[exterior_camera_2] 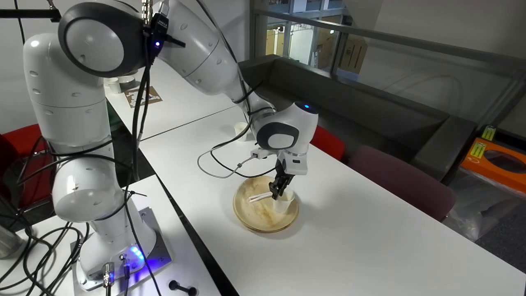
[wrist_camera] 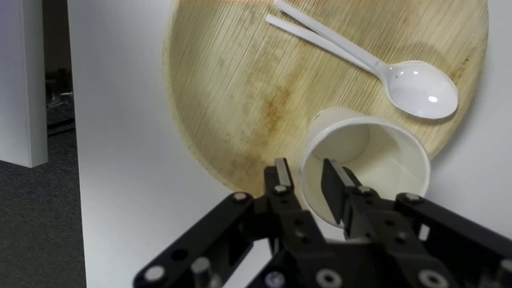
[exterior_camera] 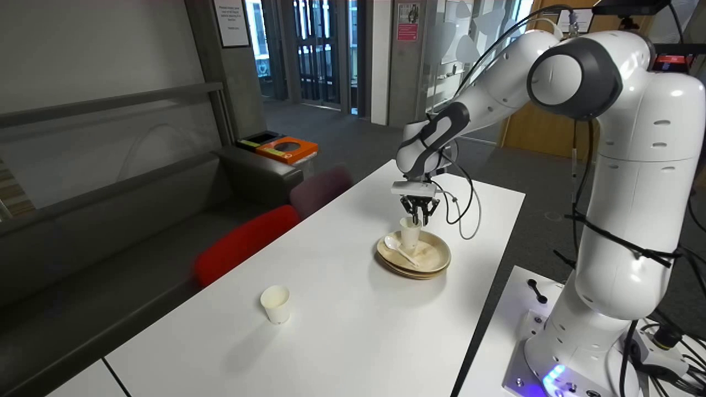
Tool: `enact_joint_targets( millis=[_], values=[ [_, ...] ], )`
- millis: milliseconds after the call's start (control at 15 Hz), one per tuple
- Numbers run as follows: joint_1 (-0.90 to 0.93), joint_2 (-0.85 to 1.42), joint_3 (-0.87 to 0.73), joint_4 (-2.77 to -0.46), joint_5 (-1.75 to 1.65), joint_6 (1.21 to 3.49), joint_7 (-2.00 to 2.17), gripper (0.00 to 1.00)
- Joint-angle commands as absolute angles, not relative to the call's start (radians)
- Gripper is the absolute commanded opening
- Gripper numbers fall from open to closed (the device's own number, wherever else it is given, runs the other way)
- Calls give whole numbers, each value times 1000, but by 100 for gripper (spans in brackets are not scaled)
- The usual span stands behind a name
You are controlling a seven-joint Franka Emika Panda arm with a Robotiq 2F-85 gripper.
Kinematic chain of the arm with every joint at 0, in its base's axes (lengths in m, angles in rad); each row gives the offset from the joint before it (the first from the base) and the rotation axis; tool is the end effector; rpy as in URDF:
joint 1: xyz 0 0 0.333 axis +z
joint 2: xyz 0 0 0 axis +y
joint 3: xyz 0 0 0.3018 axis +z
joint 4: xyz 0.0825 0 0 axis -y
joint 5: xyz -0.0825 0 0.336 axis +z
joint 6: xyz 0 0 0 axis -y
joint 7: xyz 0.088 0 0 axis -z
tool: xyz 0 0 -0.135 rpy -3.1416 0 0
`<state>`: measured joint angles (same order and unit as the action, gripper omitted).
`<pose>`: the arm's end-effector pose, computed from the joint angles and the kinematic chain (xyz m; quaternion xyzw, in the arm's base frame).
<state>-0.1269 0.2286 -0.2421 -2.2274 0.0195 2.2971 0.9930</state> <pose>0.4582 -0.1776 0.2564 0.7707 -0.6323 -0.0659 0.0429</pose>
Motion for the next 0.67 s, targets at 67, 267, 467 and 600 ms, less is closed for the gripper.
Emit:
enact_joint_targets(
  millis=[67,267,467,600],
  values=[
    [-138,229,-254,-2208,7,2297,1011,0],
    [-138,225,-261,-2211,5,2297,1009,18],
    [-138,222,-265,-2216,1,2298,1008,44],
    [-138,222,-267,-2218,0,2300,1009,54]
  ],
)
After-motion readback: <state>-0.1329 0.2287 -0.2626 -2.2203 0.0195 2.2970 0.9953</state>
